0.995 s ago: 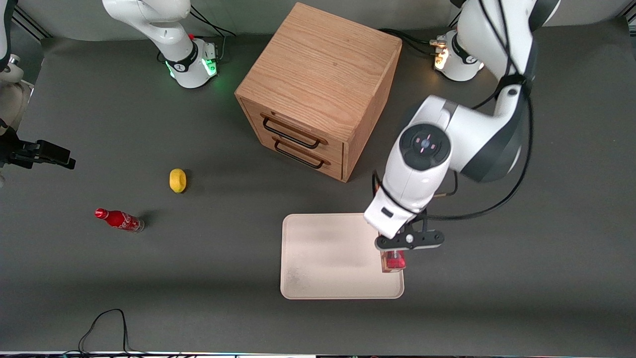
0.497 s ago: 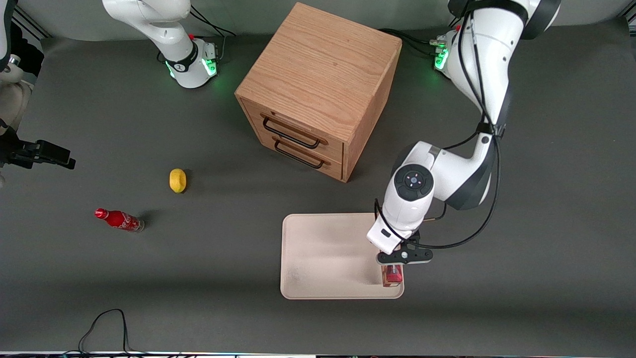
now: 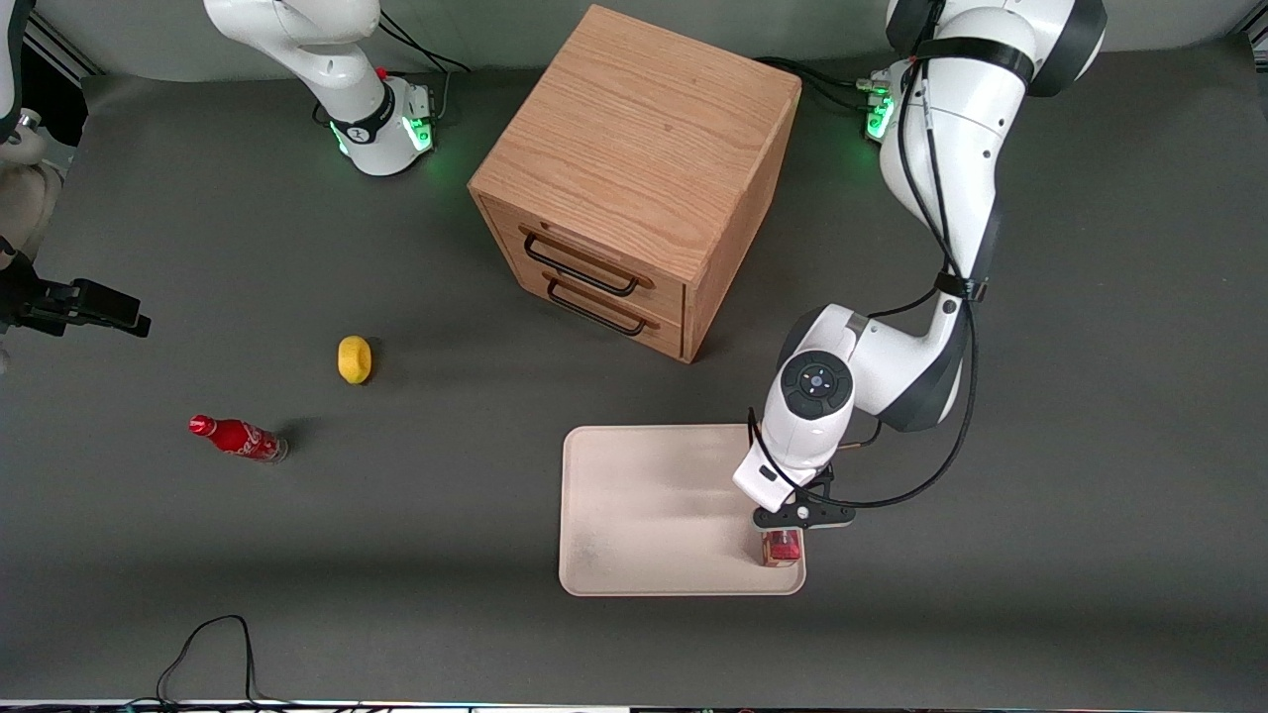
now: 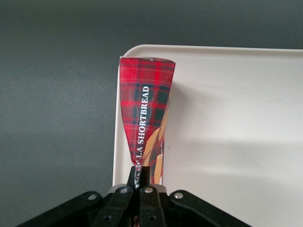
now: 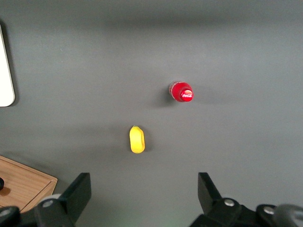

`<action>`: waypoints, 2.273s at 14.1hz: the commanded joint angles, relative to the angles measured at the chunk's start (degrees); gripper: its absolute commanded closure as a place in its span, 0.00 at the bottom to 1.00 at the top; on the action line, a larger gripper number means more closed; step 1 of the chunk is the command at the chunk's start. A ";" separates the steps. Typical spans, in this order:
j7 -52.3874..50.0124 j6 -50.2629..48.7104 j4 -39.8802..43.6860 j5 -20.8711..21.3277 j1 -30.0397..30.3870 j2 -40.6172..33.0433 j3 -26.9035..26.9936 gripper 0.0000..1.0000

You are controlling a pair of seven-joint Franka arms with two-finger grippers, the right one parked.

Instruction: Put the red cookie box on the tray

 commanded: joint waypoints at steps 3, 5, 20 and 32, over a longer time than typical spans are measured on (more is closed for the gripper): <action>-2.88 0.70 -0.52 0.83 -0.35 -0.29 0.42 0.04; -4.36 0.70 -0.43 0.57 -0.35 -0.37 0.42 0.00; -4.55 -28.54 1.24 0.30 0.36 -26.54 -0.28 0.00; 16.70 -32.97 -12.01 -5.05 16.07 -40.70 -0.63 0.00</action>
